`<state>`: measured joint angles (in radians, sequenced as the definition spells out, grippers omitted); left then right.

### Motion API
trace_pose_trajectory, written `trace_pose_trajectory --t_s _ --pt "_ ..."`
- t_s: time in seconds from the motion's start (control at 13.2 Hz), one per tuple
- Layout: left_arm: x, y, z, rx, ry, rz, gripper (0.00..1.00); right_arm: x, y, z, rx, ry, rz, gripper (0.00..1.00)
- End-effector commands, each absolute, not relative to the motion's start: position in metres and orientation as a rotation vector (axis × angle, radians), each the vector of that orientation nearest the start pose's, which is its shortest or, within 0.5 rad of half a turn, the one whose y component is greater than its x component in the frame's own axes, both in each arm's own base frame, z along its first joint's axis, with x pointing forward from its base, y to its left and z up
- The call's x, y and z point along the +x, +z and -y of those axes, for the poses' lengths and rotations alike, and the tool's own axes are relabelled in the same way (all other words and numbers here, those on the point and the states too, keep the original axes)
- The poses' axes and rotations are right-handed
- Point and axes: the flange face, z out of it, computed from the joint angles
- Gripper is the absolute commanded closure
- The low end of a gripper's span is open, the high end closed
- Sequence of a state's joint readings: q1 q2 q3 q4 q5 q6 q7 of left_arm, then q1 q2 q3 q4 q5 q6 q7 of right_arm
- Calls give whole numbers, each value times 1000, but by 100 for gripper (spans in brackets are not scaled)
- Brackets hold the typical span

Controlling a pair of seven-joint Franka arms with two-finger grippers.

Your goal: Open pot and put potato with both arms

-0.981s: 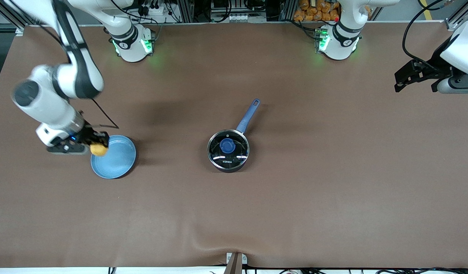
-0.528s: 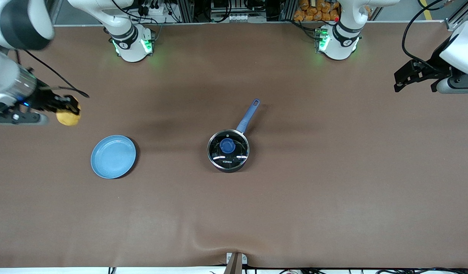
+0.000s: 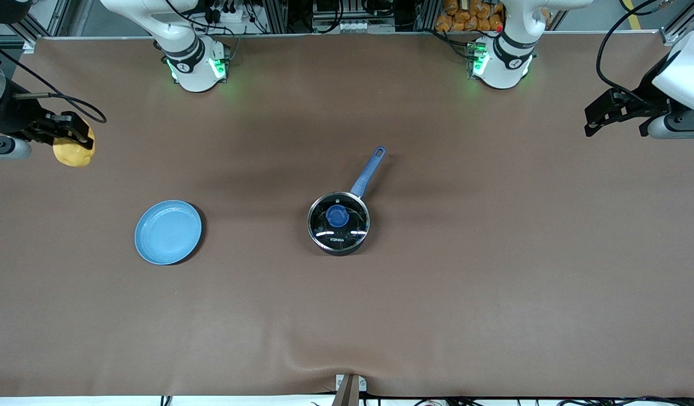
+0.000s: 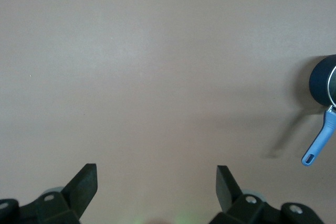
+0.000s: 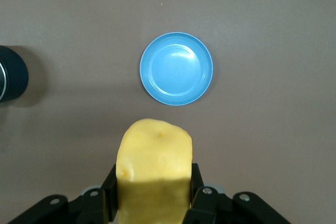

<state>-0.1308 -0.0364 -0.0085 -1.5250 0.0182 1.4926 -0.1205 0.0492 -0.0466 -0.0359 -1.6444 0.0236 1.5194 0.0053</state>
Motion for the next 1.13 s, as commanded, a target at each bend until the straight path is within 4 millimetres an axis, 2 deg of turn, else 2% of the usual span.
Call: trace_pose_trajectory --t_s 0.0,1.06 --pt "533 662 76 -3126 -20 -31 0 538 614 -9 -3098 133 30 100" --pt "533 664 73 -3128 -27 -39 0 537 613 -7 -3095 147 26 100"
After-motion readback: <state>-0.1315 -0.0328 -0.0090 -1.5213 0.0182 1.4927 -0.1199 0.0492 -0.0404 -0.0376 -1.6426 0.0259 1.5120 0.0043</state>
